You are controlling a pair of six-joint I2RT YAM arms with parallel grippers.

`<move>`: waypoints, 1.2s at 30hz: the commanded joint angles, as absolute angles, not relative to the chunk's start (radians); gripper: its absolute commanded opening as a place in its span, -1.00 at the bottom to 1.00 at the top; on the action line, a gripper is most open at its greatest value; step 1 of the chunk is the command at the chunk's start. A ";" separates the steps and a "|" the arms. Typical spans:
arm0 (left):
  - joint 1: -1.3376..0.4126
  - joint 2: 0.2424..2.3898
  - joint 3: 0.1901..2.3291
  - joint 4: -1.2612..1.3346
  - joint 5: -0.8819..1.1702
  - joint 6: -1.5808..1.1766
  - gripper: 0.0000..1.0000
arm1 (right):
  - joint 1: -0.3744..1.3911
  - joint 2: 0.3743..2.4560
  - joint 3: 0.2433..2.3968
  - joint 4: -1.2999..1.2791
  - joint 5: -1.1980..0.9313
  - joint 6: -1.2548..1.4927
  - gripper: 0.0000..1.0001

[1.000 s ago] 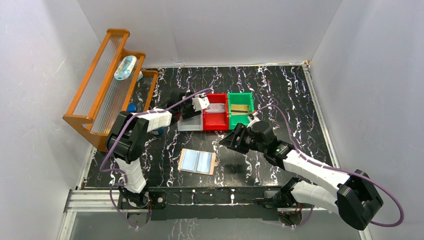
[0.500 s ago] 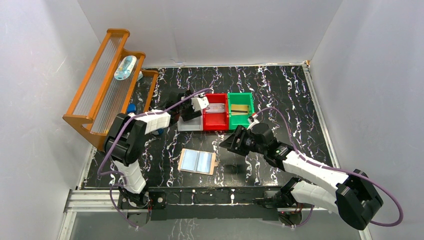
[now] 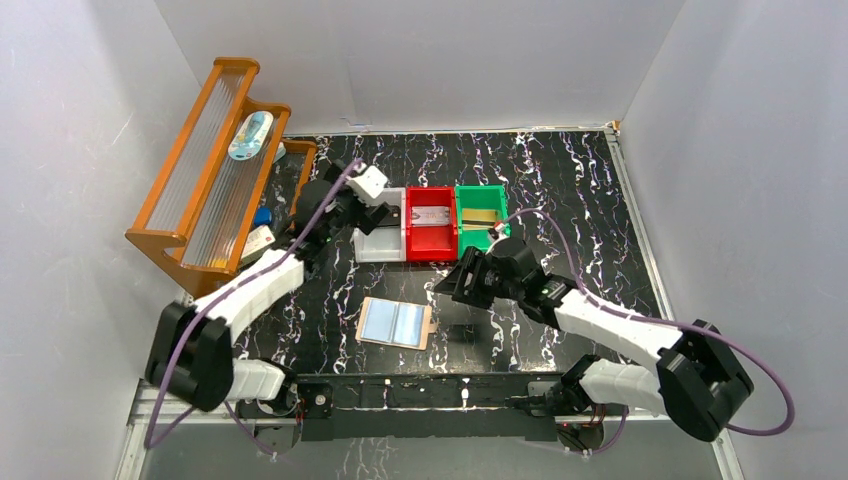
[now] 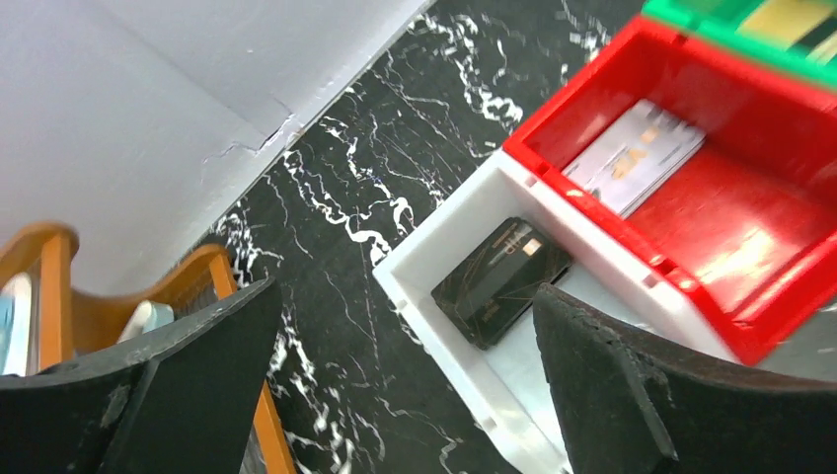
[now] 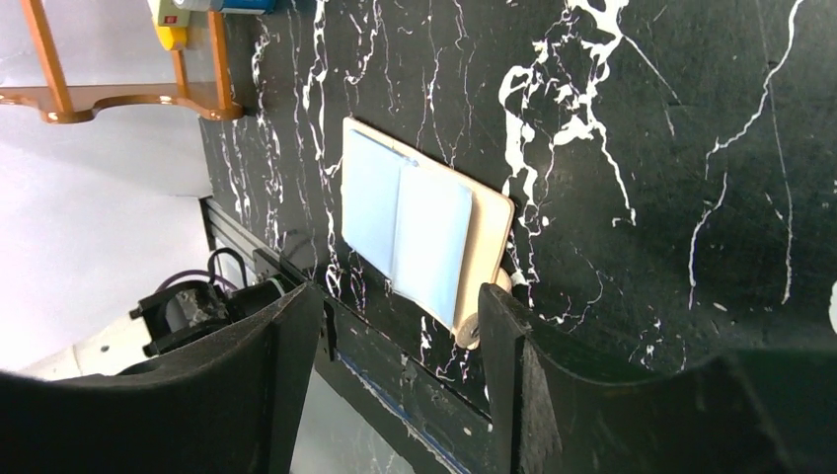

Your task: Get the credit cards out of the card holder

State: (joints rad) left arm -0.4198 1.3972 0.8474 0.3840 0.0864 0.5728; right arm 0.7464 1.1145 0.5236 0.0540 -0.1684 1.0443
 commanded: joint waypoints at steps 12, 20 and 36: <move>-0.402 0.743 0.607 -0.149 -0.213 -0.314 0.97 | 1.055 1.478 0.976 -0.323 0.237 0.956 0.34; -0.400 0.589 0.579 -0.335 -0.308 -0.455 0.97 | 1.205 1.729 1.252 -0.572 0.433 1.006 0.25; -0.401 0.540 0.552 -0.391 -0.294 -0.459 0.97 | 1.256 1.910 1.325 -0.713 0.490 0.985 -0.11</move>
